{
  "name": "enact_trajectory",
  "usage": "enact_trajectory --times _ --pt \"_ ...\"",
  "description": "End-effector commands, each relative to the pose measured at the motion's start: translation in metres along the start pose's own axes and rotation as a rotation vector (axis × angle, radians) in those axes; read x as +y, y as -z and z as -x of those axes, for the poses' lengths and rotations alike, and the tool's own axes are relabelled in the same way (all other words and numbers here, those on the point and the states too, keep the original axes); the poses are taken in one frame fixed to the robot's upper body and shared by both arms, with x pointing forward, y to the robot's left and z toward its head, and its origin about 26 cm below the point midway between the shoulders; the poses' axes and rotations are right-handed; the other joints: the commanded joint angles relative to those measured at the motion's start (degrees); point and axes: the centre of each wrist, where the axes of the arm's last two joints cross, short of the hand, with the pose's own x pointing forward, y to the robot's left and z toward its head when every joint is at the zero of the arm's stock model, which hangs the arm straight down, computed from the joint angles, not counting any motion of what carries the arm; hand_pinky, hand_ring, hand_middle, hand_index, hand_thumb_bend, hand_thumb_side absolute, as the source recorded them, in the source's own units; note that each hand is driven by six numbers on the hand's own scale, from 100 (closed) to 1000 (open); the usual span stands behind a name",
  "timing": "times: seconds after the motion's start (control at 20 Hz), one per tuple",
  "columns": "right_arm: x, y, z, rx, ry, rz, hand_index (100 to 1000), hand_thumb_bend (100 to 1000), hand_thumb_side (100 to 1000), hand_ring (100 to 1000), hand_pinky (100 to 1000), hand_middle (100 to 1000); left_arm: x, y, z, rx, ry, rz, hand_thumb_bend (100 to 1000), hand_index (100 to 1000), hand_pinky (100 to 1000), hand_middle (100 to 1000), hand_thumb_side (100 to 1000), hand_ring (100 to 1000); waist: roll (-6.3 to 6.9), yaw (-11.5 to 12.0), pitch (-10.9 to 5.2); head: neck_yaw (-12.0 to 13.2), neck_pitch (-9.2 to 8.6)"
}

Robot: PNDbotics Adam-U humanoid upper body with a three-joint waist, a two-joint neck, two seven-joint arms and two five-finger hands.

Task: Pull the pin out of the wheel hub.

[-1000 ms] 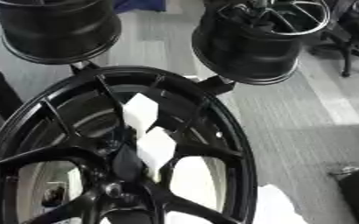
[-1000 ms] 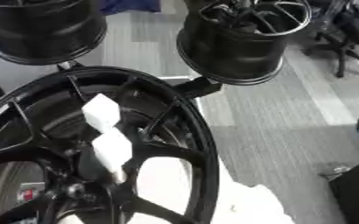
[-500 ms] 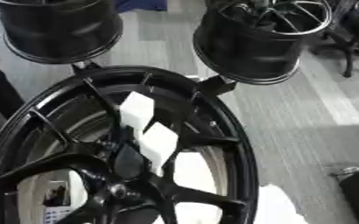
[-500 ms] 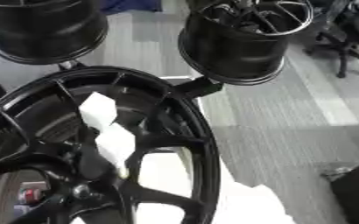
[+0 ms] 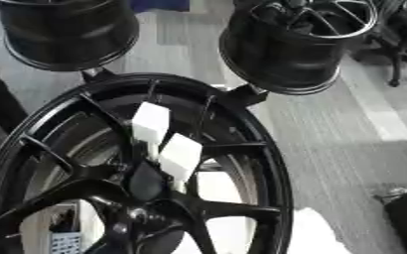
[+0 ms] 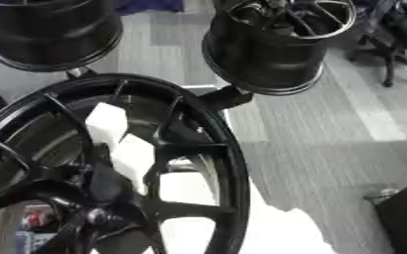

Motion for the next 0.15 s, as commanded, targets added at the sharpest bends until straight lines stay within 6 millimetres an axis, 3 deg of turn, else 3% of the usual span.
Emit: enact_trajectory --times 0.05,0.15 --pt "-0.0063 -0.0001 -0.0098 -0.039 -0.002 0.006 762 100 340 725 842 640 0.0025 0.0041 -0.0091 -0.037 0.011 0.004 100 795 802 607 679 726 0.08 0.1 -1.08 0.2 -0.19" --pt "-0.0057 -0.0008 -0.0112 -0.043 0.004 0.007 760 100 356 721 841 637 0.0025 0.0041 -0.0094 -0.038 0.011 0.004 100 795 802 607 679 726 0.11 0.1 -1.07 0.3 -0.24"
